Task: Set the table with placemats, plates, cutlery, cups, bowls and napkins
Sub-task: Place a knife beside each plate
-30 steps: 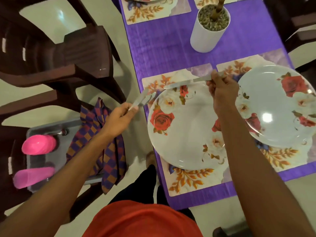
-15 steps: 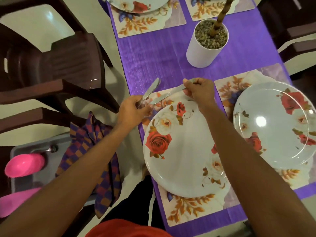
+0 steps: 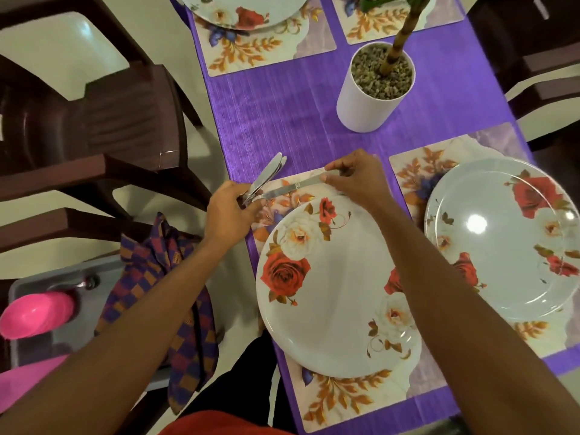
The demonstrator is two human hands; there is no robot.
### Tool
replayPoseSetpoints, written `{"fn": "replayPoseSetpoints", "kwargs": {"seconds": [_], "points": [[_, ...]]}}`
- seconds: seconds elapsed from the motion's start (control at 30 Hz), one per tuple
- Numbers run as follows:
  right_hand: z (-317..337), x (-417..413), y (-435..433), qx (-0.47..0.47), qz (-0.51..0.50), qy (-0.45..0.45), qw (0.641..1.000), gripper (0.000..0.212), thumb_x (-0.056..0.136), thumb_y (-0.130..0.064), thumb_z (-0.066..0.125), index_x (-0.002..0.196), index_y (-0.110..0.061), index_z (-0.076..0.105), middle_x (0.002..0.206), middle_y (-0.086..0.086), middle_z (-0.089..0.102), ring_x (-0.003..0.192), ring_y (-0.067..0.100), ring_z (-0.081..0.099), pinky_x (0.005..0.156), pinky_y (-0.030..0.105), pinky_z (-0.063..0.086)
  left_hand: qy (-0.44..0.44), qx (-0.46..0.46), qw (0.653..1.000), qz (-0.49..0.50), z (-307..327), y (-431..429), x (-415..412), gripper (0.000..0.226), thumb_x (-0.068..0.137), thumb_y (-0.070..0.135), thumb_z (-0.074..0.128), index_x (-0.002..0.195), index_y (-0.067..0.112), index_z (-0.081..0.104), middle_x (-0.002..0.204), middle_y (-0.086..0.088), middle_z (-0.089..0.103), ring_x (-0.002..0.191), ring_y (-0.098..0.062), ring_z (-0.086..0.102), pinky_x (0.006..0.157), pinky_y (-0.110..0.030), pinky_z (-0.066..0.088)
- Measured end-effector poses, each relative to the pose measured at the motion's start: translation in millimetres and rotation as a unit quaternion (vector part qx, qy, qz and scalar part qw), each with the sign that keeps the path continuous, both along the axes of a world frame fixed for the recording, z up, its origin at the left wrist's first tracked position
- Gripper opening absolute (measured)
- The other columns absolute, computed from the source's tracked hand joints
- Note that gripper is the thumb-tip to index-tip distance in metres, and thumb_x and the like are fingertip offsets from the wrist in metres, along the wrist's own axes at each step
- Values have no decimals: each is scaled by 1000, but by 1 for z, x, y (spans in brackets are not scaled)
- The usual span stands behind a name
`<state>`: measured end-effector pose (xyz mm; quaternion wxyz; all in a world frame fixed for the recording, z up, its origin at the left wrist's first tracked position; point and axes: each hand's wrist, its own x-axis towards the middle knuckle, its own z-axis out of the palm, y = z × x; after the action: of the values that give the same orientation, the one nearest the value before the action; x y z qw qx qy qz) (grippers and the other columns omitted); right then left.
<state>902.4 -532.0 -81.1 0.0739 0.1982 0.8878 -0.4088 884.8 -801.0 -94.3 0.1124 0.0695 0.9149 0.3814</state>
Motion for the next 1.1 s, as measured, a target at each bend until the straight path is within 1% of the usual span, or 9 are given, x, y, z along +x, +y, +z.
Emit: {"fn": "replayPoseSetpoints", "kwargs": {"seconds": [0.1, 0.17, 0.33, 0.53, 0.8, 0.9, 1.0, 1.07, 1.1], "points": [[-3, -1, 0, 35, 8, 4, 999, 25, 81, -36, 83, 102, -23, 78, 99, -9, 58, 79, 8, 61, 69, 10, 46, 3, -4, 1000, 7, 0, 0, 2, 34, 89, 29, 73, 118, 12, 70, 106, 4, 60, 94, -7, 54, 76, -23, 48], [-3, -1, -1, 39, 12, 4, 999, 25, 81, -33, 83, 101, -21, 77, 101, -8, 57, 77, 6, 59, 66, 7, 41, 9, 1, 1000, 10, -1, 2, 4, 35, 89, 30, 72, 119, 13, 69, 109, 2, 62, 95, -6, 54, 77, -20, 47], [-4, -3, -5, 46, 35, 18, 998, 25, 82, -31, 82, 101, -16, 78, 98, -5, 57, 75, 7, 57, 64, 9, 42, 11, -1, 1000, 26, -5, 3, 7, 33, 91, 28, 70, 120, 13, 67, 113, 1, 60, 97, -6, 54, 74, -12, 42], [-6, -5, -6, 48, 49, 21, 997, 23, 82, -31, 82, 100, -17, 79, 95, -7, 56, 78, 9, 57, 67, 13, 46, 18, 12, 999, 26, -6, 2, 8, 30, 93, 28, 68, 119, 12, 66, 109, 5, 57, 97, -6, 55, 75, -13, 44], [-5, -5, -7, 60, 66, 29, 996, 24, 83, -33, 81, 102, -20, 80, 97, -6, 59, 77, 7, 57, 67, 11, 43, 7, 16, 999, 33, -6, 2, 8, 31, 93, 29, 68, 118, 11, 65, 108, 5, 56, 96, -5, 56, 73, -10, 43], [-5, -5, -7, 57, 69, 28, 996, 24, 83, -33, 81, 102, -20, 80, 98, -6, 60, 79, 8, 58, 67, 11, 44, 9, 13, 999, 36, -4, 2, 9, 30, 92, 29, 69, 116, 11, 66, 107, 3, 58, 91, -5, 56, 72, -10, 42], [1, -6, -4, 47, 71, 23, 996, 26, 83, -34, 80, 106, -21, 79, 98, -9, 59, 82, 9, 59, 67, 10, 42, 23, 21, 998, 52, 2, -1, 10, 29, 93, 32, 68, 110, 9, 69, 99, 5, 56, 80, -3, 55, 66, -14, 42], [8, -3, -5, 40, 49, 42, 997, 28, 86, -36, 78, 110, -20, 78, 100, -11, 59, 79, 2, 56, 66, 7, 38, 17, 54, 996, 65, 10, -4, 12, 31, 94, 38, 65, 106, 11, 70, 96, 3, 61, 81, -7, 61, 65, -23, 49], [12, 0, -7, 32, 22, 60, 997, 27, 88, -36, 76, 110, -19, 77, 100, -11, 61, 79, 0, 56, 65, 5, 37, -8, 83, 994, 72, 15, -5, 13, 32, 95, 42, 63, 106, 12, 69, 97, 1, 66, 84, -11, 66, 66, -29, 55]]}}
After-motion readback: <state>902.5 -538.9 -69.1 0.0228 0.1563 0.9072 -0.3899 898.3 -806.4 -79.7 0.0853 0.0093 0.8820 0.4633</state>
